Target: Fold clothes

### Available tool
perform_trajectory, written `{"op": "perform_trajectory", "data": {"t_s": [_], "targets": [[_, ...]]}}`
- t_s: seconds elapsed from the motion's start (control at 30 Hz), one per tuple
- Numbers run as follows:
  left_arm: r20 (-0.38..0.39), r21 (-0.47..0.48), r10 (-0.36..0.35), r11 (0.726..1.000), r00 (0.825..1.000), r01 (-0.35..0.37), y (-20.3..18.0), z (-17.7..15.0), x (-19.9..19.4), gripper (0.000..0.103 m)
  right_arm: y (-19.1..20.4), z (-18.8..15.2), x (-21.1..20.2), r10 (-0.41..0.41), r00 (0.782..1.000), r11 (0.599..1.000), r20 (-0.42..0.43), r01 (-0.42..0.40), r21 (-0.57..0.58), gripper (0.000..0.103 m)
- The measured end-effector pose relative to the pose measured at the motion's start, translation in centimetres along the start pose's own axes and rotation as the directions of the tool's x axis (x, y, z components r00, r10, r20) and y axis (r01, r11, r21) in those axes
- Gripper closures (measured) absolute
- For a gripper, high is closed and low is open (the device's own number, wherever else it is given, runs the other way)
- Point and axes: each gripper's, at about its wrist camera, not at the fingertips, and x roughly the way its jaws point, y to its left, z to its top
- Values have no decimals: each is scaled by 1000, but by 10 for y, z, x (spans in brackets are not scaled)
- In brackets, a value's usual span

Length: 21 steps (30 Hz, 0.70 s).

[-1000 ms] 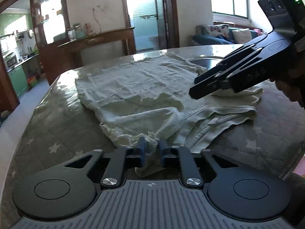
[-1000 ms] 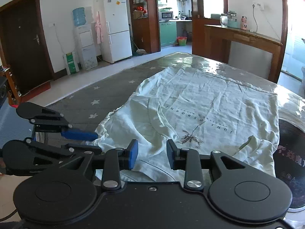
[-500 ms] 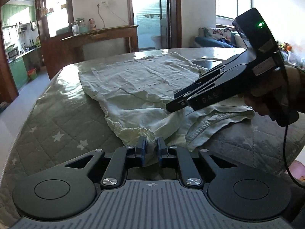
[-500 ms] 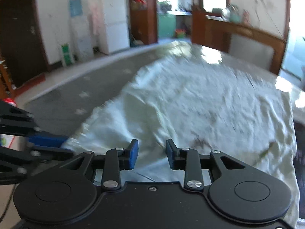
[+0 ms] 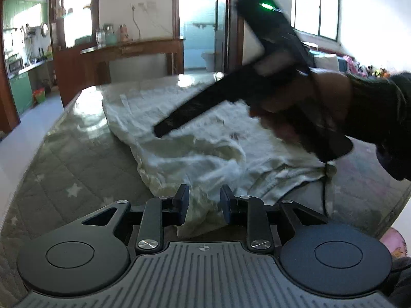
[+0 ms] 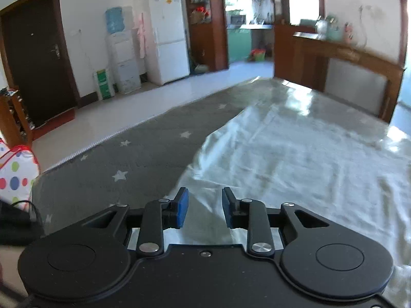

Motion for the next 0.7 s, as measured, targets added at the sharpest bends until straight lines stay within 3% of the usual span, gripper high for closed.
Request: {"op": "perform_trajectory", "data": {"t_s": [0.1, 0.2, 0.43, 0.57, 0.7], "targets": [[-16, -1, 1, 1000, 1000, -1, 2, -3, 3, 74, -1, -2, 18, -8, 999, 1000, -45, 8, -14, 73], [-6, 30, -1, 1000, 1000, 2, 2, -2, -3, 72, -4, -5, 6, -8, 999, 1000, -48, 8, -14, 73], [23, 222, -58, 974, 998, 52, -11, -6, -32, 67, -23, -46, -104, -73, 997, 993, 11, 73, -97, 73], [6, 314, -103, 945, 995, 96, -22, -12, -34, 66, -33, -94, -166, -146, 989, 981, -36, 140, -137, 73], [-34, 370, -107, 922, 994, 112, -29, -14, -22, 66, -26, -135, -190, -190, 977, 961, -94, 166, -221, 73]]}}
